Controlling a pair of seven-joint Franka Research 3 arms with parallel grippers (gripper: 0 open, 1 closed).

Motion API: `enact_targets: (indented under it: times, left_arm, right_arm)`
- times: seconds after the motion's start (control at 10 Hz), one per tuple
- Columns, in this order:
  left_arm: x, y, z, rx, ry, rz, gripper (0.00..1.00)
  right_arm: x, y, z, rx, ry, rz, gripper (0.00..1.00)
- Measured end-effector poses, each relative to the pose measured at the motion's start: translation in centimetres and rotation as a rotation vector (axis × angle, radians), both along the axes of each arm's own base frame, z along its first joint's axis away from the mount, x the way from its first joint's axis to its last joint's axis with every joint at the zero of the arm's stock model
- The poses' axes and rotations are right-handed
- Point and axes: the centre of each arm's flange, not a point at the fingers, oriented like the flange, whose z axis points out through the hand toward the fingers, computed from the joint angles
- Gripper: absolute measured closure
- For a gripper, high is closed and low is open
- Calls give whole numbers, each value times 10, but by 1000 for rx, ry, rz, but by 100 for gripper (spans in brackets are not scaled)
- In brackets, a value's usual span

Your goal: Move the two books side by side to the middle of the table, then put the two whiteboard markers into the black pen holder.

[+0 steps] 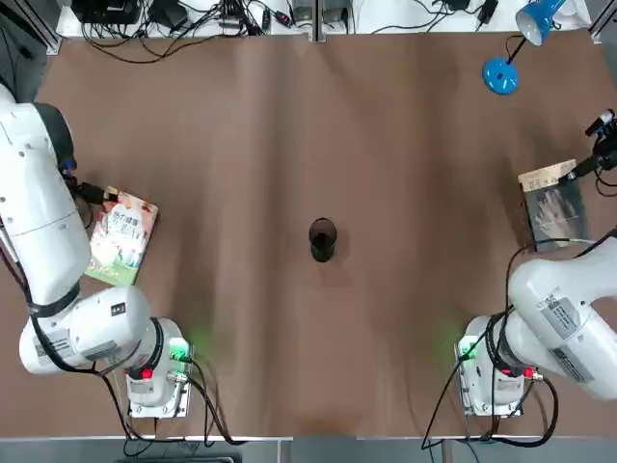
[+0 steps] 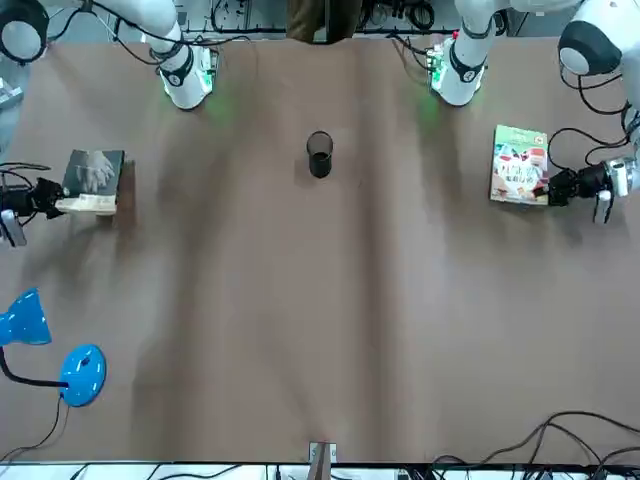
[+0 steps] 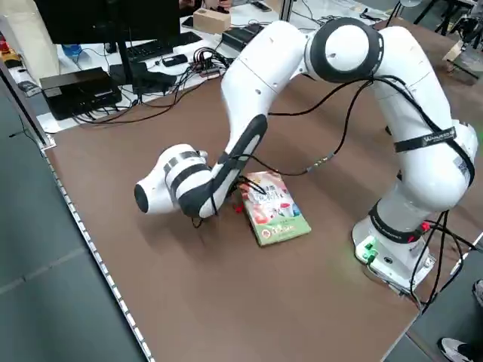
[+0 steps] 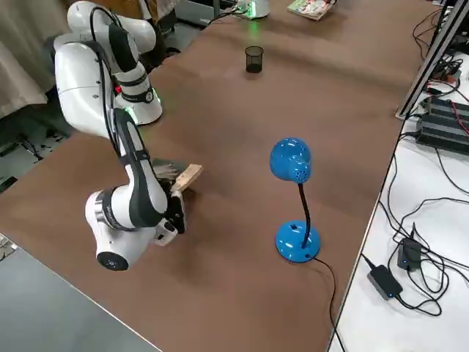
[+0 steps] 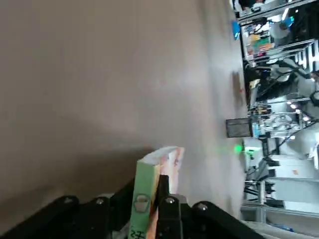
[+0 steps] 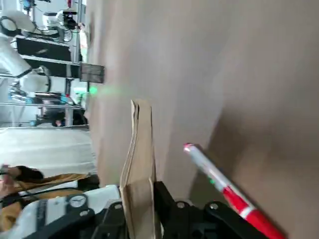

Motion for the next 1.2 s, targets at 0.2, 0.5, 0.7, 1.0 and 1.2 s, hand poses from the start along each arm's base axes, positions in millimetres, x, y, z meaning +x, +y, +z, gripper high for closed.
enact_targets:
  times: [0.2, 0.5, 0.7, 1.0, 1.2]
  left_arm:
    - [18, -13, 25, -40, 22, 7, 81]
    - [76, -60, 81, -58, 60, 28, 81]
    - [121, -117, 104, -124, 44, -2, 81]
    - [183, -185, 127, -177, 37, -35, 81]
    - [223, -268, 130, -106, 67, -65, 81]
  right_arm:
    - [7, 15, 24, 24, 68, 22, 81]
    - [29, 43, 70, 27, 156, 46, 81]
    - [42, 56, 130, -19, 148, 57, 81]
    - [55, 91, 217, -74, 159, 57, 81]
    - [66, 122, 263, -112, 198, 34, 81]
